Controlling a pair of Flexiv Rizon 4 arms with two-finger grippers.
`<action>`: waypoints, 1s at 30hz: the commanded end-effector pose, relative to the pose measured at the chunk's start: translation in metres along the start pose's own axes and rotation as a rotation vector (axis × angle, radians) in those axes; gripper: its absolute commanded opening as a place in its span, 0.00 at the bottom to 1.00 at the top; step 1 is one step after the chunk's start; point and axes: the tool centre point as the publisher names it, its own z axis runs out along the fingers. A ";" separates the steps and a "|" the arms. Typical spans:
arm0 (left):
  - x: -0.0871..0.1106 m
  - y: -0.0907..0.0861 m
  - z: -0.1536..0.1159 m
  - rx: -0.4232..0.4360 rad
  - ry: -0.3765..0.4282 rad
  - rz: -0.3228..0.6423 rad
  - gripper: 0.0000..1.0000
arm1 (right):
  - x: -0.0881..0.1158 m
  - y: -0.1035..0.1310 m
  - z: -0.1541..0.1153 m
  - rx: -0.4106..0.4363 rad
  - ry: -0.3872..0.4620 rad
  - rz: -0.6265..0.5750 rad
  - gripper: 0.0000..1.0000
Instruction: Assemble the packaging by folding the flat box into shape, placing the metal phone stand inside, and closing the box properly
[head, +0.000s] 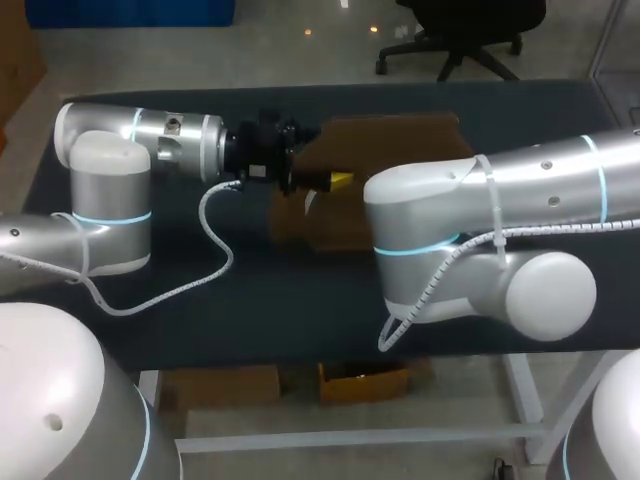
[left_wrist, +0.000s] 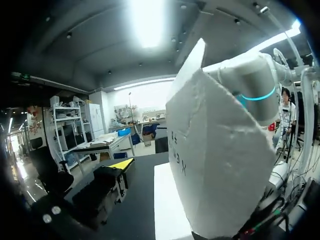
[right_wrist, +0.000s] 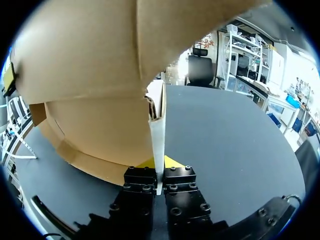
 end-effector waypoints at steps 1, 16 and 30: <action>0.005 -0.009 -0.004 -0.055 0.007 0.019 1.00 | -0.007 -0.001 -0.004 -0.001 0.026 0.001 0.00; 0.011 -0.033 -0.028 -0.192 0.055 0.123 1.00 | -0.018 0.004 0.000 0.044 0.124 0.048 0.00; 0.009 -0.044 -0.070 -0.280 -0.026 0.177 1.00 | -0.020 0.017 -0.003 0.099 0.227 0.050 0.00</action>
